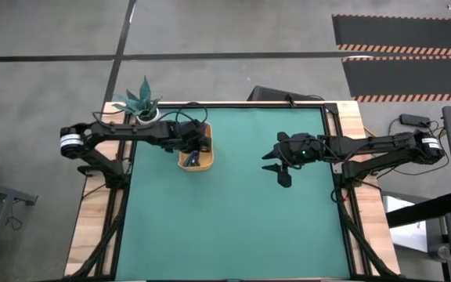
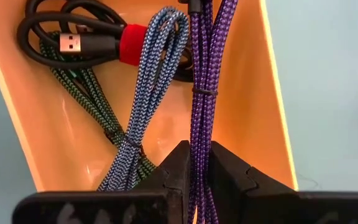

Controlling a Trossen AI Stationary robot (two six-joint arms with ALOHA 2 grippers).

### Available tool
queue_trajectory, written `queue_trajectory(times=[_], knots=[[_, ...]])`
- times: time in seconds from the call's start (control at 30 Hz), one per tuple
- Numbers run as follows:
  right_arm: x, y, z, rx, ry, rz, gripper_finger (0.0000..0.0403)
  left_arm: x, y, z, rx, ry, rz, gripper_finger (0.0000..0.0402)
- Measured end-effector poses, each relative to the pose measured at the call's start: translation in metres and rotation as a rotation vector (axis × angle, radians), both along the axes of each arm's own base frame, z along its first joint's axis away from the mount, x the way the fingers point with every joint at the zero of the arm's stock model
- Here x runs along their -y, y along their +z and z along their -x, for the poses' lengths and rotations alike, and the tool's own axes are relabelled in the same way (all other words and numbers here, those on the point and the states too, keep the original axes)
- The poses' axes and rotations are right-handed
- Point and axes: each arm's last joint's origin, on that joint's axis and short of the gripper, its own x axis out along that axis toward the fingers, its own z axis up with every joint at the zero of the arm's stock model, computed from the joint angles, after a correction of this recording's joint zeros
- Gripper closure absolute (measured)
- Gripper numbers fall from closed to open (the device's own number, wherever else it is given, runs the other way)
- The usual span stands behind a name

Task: Pick and place USB-C Cables
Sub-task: Put the purple USB cable into the yellow bin

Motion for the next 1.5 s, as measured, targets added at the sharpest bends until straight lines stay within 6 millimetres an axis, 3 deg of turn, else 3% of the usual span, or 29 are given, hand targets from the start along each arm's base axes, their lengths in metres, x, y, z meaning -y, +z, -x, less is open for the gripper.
queue_trajectory(times=[1.5], knots=[[-0.0001,-0.0024,0.0011,-0.016,-0.001,-0.001,0.0243,0.0008,-0.0066,-0.0043,0.001,-0.056,0.051,0.0335]])
